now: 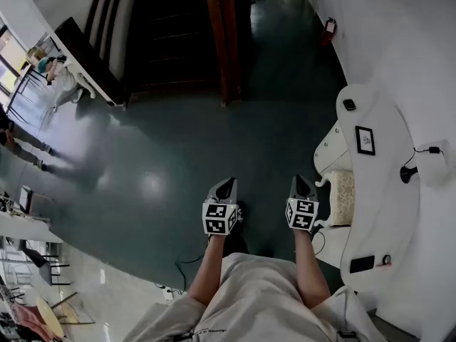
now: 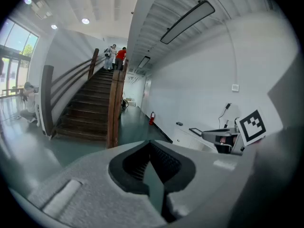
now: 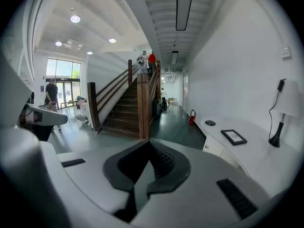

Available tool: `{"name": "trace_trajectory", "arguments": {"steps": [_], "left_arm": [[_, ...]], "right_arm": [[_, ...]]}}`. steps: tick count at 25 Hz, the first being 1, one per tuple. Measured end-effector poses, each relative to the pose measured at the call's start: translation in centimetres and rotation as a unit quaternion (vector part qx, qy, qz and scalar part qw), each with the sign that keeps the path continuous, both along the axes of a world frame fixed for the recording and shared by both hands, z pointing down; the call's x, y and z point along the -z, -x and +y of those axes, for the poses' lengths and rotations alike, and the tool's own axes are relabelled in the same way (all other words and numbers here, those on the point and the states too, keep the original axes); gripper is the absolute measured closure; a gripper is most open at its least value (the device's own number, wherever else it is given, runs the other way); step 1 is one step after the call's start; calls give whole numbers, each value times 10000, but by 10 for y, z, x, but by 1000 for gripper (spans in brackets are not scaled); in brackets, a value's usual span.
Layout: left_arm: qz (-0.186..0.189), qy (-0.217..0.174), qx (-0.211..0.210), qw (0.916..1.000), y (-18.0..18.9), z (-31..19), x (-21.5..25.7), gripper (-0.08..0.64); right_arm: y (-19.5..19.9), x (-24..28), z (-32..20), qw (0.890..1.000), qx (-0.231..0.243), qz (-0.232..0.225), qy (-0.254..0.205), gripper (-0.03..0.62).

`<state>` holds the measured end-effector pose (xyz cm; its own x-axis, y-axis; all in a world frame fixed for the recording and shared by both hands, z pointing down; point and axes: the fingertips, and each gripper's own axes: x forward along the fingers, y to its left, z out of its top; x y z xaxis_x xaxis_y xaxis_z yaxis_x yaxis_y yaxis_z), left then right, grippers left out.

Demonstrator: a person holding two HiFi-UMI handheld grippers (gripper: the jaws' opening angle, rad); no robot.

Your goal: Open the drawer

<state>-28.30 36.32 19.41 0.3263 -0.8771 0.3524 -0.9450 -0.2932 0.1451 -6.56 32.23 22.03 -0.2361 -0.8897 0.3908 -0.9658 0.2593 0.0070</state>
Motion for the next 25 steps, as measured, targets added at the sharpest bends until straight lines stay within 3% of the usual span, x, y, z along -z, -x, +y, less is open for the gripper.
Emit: {"name": "trace_trajectory", "arguments": {"steps": [10,18,25], "left_arm": [[278,31,-316,9991,14,-75,-5,549],[380,-2,-925,9950,11,-181,-5,549],[381,161,-1567,9868,17,-249,-21,549]], "right_arm": [[7,-10,-49,9989,-282,283,229,577],[6,5,-123,9968,-783,145,85,577],[12,-8,-174,9944,-999,203,285,577]]}}
